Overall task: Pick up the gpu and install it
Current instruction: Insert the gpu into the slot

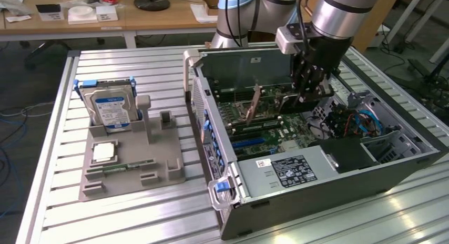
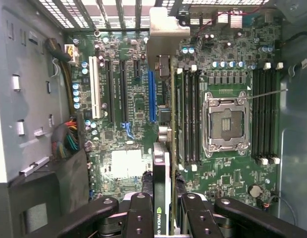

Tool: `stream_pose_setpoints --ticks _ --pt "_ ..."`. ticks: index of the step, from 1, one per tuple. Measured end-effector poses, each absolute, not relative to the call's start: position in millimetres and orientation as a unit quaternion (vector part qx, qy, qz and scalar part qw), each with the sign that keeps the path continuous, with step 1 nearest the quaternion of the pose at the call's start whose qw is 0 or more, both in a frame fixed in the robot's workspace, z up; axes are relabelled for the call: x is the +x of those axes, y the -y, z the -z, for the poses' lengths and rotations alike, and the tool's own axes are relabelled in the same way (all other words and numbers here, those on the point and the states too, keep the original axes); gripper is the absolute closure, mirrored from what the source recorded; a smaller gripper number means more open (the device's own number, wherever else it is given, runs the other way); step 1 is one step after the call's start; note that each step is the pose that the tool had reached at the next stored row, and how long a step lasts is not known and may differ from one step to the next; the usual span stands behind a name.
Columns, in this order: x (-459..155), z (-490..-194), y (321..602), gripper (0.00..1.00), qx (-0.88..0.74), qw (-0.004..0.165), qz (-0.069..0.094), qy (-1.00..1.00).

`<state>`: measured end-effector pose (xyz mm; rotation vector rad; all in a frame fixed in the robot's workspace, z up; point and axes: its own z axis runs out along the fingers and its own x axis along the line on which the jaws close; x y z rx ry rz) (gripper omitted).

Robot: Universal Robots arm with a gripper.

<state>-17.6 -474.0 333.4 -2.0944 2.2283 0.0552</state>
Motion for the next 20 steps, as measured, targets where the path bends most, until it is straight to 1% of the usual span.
stream_pose_setpoints --ticks 10,20 --pt "-23.5 -321.1 475.1 0.73 -0.685 0.042 -0.018 -0.727" --pt "-32.4 -314.9 476.6 0.73 -0.685 0.042 -0.018 -0.727"
